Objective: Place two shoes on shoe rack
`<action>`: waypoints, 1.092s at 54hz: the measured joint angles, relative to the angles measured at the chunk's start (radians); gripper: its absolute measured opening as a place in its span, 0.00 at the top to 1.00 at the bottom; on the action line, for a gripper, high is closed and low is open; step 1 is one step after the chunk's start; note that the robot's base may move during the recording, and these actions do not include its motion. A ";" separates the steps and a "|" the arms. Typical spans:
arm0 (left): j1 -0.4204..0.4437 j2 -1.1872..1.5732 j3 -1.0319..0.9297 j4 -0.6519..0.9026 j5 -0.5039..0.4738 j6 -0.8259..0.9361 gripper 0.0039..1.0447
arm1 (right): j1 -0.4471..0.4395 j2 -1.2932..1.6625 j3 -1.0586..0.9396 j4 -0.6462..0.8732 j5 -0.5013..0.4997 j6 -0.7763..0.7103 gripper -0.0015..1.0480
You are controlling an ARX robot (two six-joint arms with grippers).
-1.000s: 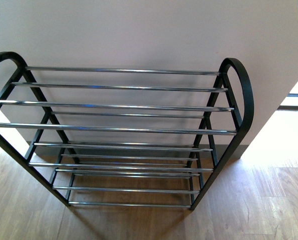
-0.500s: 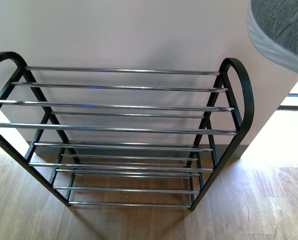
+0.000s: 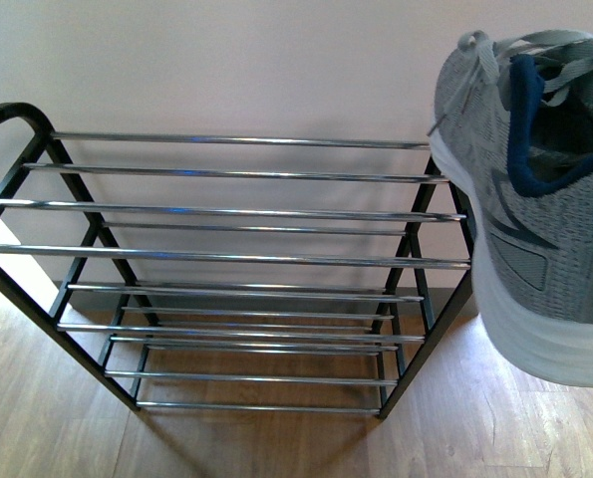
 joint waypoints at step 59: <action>0.000 0.000 0.000 0.000 0.000 0.000 0.99 | 0.115 0.522 0.358 -0.058 0.102 0.366 0.99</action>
